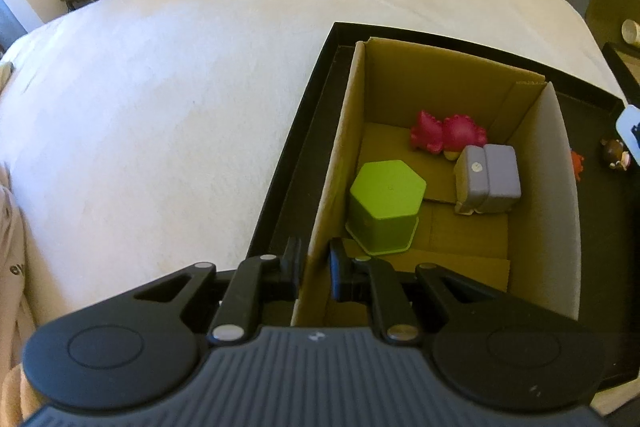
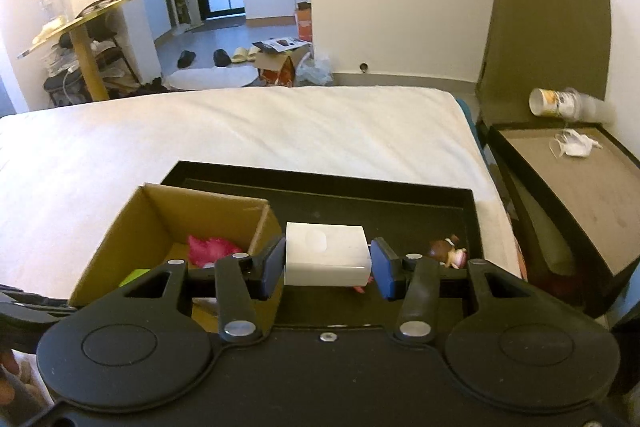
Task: Organize rigid objects
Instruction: 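Lift the white plug with the right gripper and carry it over the box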
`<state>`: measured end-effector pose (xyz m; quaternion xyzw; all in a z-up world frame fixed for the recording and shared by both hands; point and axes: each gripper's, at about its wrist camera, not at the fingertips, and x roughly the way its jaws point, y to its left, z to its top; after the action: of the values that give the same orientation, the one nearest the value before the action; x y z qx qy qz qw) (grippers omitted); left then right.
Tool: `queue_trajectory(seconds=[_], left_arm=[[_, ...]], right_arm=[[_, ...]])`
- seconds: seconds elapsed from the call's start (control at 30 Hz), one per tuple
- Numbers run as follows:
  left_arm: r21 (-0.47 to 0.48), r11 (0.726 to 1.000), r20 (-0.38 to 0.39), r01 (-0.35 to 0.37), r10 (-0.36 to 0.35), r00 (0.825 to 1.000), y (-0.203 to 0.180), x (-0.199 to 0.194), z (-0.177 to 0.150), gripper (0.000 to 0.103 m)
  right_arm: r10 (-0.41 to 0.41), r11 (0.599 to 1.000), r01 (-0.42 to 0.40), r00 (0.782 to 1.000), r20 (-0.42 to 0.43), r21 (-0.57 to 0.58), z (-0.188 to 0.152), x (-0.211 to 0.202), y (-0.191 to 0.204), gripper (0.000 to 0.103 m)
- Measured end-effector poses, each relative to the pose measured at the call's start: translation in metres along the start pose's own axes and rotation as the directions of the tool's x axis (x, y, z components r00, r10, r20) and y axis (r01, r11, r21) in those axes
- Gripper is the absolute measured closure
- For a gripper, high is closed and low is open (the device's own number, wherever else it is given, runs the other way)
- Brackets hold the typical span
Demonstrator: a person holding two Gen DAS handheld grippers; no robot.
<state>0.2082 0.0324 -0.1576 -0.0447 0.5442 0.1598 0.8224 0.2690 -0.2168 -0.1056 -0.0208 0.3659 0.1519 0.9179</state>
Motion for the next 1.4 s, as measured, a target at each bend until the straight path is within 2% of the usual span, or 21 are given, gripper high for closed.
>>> queue_trajectory(seconds=[0.23,0.7,1.03,1.4], left_arm=[[-0.009,1.000,0.002,0.018,-0.018,1.000,0.002,0.001,0.000,0.091],[-0.049,0.996,-0.012,0.076,-0.076,0.997,0.011,0.005,0.001,0.091],[-0.069,0.993,-0.011,0.098,-0.099,0.995,0.014,0.005,0.002,0.091],[-0.082,0.990,-0.017,0.114,-0.116,0.993,0.019,0.008,0.002,0.091]], right_arm=[[0.014,0.999,-0.014,1.000,0.002,-0.048,0.004,-0.001,0.021,0.057],[0.050,0.992,-0.055,0.998,-0.046,-0.112,0.006,0.010,0.055,0.057],[0.117,0.990,-0.124,0.988,-0.101,-0.067,0.007,0.026,0.065,0.057],[0.202,0.978,-0.206,0.966,-0.160,-0.010,0.012,0.048,0.081,0.057]])
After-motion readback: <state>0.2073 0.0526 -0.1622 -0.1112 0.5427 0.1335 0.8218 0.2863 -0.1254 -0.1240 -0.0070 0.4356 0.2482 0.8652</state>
